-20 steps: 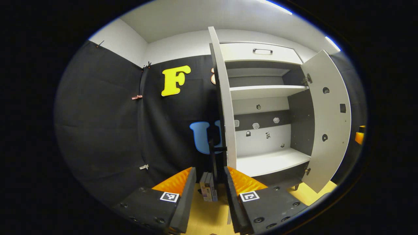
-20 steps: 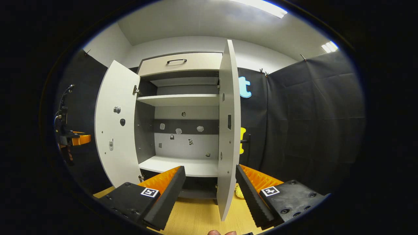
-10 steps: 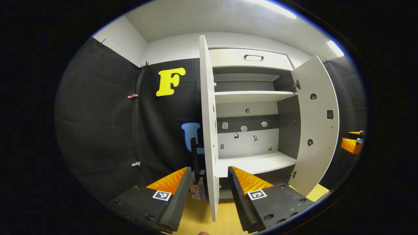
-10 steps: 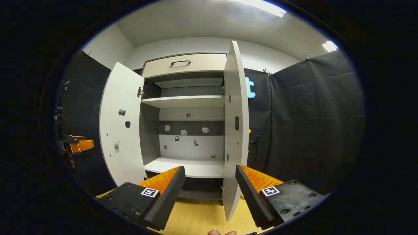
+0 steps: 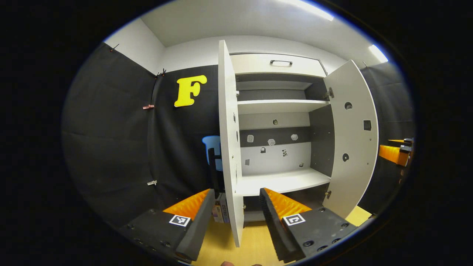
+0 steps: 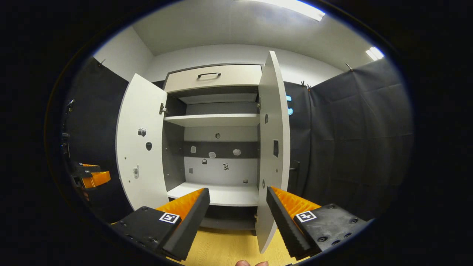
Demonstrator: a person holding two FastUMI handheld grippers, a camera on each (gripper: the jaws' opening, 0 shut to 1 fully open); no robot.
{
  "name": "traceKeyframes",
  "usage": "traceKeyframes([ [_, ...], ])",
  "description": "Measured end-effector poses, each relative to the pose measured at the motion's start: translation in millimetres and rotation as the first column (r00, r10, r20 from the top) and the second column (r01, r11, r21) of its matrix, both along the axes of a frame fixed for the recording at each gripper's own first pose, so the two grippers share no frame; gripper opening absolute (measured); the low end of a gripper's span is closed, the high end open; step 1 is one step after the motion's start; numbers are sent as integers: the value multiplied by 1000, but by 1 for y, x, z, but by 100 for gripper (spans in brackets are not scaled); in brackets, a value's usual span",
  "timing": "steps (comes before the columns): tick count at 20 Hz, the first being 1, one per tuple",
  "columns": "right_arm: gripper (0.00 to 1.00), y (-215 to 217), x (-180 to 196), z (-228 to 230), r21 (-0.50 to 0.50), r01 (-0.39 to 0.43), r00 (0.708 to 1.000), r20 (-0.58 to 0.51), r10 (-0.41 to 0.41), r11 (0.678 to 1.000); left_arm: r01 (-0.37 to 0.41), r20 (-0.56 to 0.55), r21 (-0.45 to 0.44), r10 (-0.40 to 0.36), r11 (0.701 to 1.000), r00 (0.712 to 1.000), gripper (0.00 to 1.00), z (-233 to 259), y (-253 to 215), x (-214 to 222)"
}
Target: Open the right door of the double-door shoe cabinet with the right hand, and open the left door with the left hand.
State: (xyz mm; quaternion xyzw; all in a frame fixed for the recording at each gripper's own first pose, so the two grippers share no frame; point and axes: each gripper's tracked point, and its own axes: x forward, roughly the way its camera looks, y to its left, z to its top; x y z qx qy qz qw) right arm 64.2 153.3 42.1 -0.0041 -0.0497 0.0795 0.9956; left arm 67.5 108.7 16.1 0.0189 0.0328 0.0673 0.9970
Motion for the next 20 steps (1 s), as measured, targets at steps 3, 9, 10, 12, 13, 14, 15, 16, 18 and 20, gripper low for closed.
traceKeyframes([
  [3,97,0,0,-1,4,1,1000,-3,-1,1000,18,-3,-1,-18,1000,1000,81,0,-8,-1],
  [9,97,-4,0,-4,10,10,1000,-11,-10,1000,32,7,-3,-32,999,999,96,1,-21,-2],
  [10,98,-4,0,-4,9,11,1000,-12,-11,1000,34,6,-1,-34,999,999,96,0,-24,-2],
  [12,97,-6,0,-6,7,14,1000,-13,-14,1000,39,4,-3,-39,999,999,96,-1,-28,-1],
  [13,97,-6,0,-6,7,14,1000,-15,-14,1000,43,1,-7,-43,999,999,96,-2,-30,-1],
  [14,98,-6,0,-7,7,15,1000,-17,-15,1000,48,-1,-11,-48,999,999,96,-3,-34,-1],
  [15,98,-6,0,-8,8,15,1000,-20,-15,1000,53,-3,-14,-53,999,999,96,-4,-37,0],
  [16,98,-6,0,-8,8,15,1000,-20,-15,1000,56,-3,-16,-56,998,998,96,-5,-39,-1],
  [18,98,-6,0,-8,8,15,1000,-19,-15,1000,61,-2,-18,-61,998,998,96,-5,-42,0],
  [20,98,-6,0,-9,7,16,1000,-20,-15,1000,70,-6,-17,-70,997,998,96,-6,-46,0],
])
